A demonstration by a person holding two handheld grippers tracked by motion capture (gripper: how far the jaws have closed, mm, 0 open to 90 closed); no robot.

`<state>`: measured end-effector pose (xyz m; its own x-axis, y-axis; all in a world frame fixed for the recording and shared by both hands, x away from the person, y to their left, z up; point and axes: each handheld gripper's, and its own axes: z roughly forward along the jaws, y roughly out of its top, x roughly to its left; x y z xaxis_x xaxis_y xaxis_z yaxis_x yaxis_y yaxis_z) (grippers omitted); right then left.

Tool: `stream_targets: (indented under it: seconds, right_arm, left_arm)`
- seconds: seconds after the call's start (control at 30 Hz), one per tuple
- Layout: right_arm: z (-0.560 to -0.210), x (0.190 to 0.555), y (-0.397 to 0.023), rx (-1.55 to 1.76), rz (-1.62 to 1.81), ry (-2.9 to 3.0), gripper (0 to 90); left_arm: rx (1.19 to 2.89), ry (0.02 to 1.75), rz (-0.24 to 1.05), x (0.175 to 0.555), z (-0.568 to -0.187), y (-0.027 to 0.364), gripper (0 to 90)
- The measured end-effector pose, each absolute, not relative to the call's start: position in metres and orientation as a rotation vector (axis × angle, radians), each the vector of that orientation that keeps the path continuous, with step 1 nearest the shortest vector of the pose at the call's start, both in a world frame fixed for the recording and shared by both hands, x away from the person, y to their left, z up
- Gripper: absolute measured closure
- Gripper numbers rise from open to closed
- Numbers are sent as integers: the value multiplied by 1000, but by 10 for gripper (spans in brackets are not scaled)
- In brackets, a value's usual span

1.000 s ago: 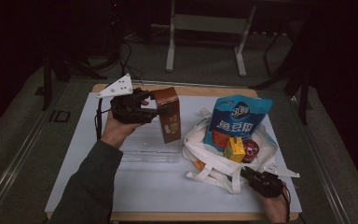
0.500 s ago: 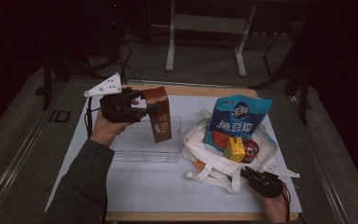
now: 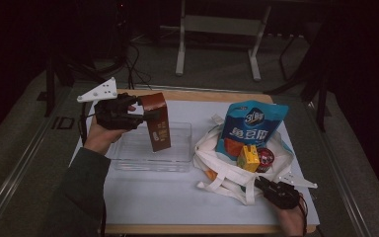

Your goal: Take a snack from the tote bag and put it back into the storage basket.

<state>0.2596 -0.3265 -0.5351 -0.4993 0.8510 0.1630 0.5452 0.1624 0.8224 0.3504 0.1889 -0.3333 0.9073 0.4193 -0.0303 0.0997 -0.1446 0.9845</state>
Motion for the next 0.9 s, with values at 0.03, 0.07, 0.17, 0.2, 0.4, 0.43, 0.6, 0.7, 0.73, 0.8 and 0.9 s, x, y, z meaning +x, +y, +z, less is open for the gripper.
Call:
stream_targets:
  seconds: [0.03,0.07,0.17,0.2,0.4,0.43,0.6,0.7,0.73,0.8,0.9]
  right_arm:
    - [-535,260,-326,1334,1263,2108,741]
    - [-535,260,-326,1334,1263,2108,741]
    - [-535,260,-326,1334,1263,2108,741]
    - [-535,260,-326,1334,1263,2108,741]
    - [-535,259,-326,1334,1261,2108,741]
    - [-535,259,-326,1334,1262,2108,741]
    - [-535,260,-326,1334,1262,2107,741]
    - [-535,260,-326,1334,1262,2107,741]
    - [-535,260,-326,1334,1262,2107,741]
    - [-535,259,-326,1335,1262,2107,741]
    - [-535,259,-326,1337,1262,2108,741]
  left_arm:
    - [1708,402,286,351,-334,193,429]
    - [1708,402,286,351,-334,193,428]
    - [1719,406,284,351,-336,197,429]
    - [1726,406,286,351,-337,198,428]
    - [1734,417,293,352,-339,203,428]
    - [1733,420,291,353,-340,204,428]
    - [1743,428,296,354,-341,208,428]
    - [1756,434,306,355,-342,209,428]
    - [1759,433,308,355,-343,210,428]
    - [1767,436,307,356,-343,212,428]
    - [1780,438,313,356,-345,213,429]
